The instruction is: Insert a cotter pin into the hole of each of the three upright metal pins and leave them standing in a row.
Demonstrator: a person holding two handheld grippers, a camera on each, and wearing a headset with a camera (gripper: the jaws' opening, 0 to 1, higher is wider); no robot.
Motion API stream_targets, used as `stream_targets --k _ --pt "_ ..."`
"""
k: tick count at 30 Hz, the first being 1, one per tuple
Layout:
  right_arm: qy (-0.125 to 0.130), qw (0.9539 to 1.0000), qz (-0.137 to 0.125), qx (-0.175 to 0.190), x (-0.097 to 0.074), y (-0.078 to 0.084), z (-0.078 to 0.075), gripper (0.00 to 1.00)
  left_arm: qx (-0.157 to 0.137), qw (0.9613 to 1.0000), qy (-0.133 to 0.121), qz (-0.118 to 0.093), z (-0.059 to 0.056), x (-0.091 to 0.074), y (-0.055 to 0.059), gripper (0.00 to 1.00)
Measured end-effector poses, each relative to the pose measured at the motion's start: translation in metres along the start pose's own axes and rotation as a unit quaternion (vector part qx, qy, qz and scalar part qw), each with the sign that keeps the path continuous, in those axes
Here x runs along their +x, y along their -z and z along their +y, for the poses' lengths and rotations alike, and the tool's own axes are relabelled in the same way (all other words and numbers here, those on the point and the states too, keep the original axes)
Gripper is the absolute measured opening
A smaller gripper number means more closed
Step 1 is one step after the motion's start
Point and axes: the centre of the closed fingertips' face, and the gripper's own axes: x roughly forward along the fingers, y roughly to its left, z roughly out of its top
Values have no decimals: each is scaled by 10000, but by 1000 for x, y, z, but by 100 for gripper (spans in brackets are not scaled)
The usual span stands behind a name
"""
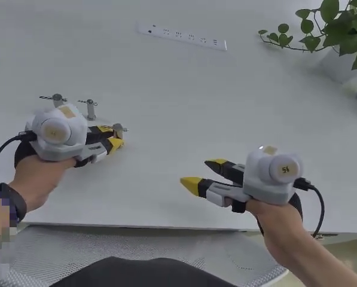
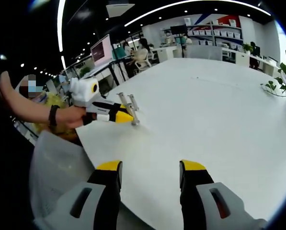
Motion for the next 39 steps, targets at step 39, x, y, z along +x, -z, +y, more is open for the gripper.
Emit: stream_targets --k 39 --pt "14 9999 -80 127 -8 2 -4 50 14 9992 -383 108 39 35 -5 10"
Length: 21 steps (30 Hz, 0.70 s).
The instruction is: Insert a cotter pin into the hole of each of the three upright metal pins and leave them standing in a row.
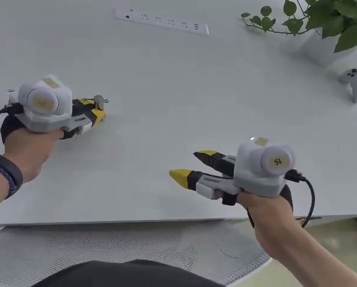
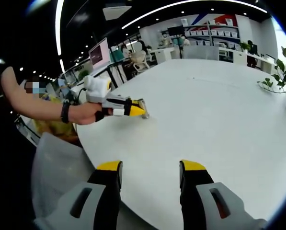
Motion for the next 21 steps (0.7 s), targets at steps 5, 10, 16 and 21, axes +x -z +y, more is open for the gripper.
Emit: stream_targets --k 5,10,16,21 --pt "7 10000 0 2 0 0 -1 50 42 10000 -8 -24 -1 3 -1 10" --pt "11 10000 -14 -9 0 -2 -2 50 80 10000 -34 -39 -1 4 -1 10" --pt "-1 10000 -7 -25 0 -2 -3 50 143 9999 -76 -56 -1 5 -2 11" --pt "-17 10000 -7 -31 0 -2 -2 50 145 9998 -103 -82 0 6 -3 11"
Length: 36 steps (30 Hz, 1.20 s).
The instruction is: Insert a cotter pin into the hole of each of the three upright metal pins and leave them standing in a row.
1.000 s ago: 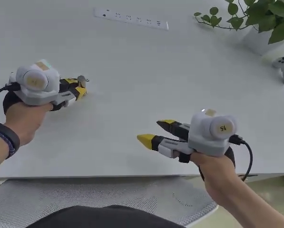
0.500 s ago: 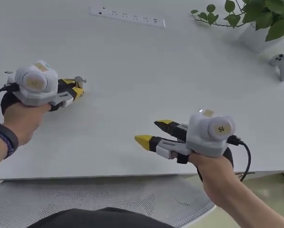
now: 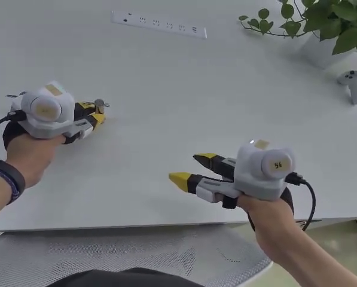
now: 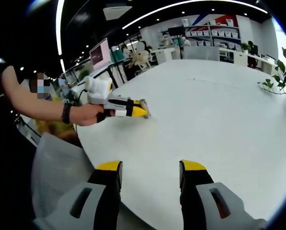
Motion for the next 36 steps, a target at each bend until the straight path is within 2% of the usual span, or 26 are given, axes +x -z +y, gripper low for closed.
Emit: stream_targets --k 16,20,24,27,31,36 --pt "-56 10000 -14 -8 2 -1 3 50 -188 9998 -9 -8 -1 0 1 12" --pt "-64 10000 -33 -2 4 -3 3 50 -228 9997 -17 38 1 -1 4 13" --pt "-76 10000 -53 6 5 -4 4 50 -335 9994 -3 72 0 -4 8 14" --pt "-96 9999 -75 -5 6 -5 5 50 -504 9987 -48 16 4 -7 8 15" --pt "-143 9999 -86 -14 11 -7 7 51 -514 9986 -18 108 0 -11 15 16" --pt "-244 9997 -83 -53 18 -10 13 52 -562 9983 -82 113 -2 -23 19 18"
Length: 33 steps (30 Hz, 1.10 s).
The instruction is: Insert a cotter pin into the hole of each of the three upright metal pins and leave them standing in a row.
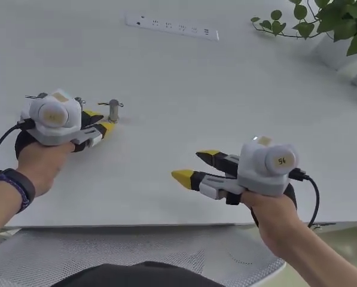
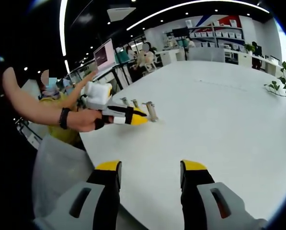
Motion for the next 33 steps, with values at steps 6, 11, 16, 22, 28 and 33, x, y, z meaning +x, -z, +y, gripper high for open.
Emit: stream_targets --k 6,11,16,22,28,33 --pt "-104 9999 22 -25 8 0 6 52 -60 10000 -61 22 4 -15 7 19" --pt "-183 9998 38 -57 14 -1 11 53 -105 9999 -118 -3 8 -30 10 20" --pt "-251 9996 53 -84 19 -2 13 54 -95 9999 -59 -11 6 -41 12 20" --pt "-327 9994 92 -115 24 -1 15 55 -79 9999 -93 -60 10 -56 9 23" --pt "-415 9989 132 -170 28 -2 17 56 -92 9997 -169 -123 16 -72 7 25" --pt "-443 9987 132 -208 30 -5 16 57 -56 9998 -164 -136 19 -81 5 27"
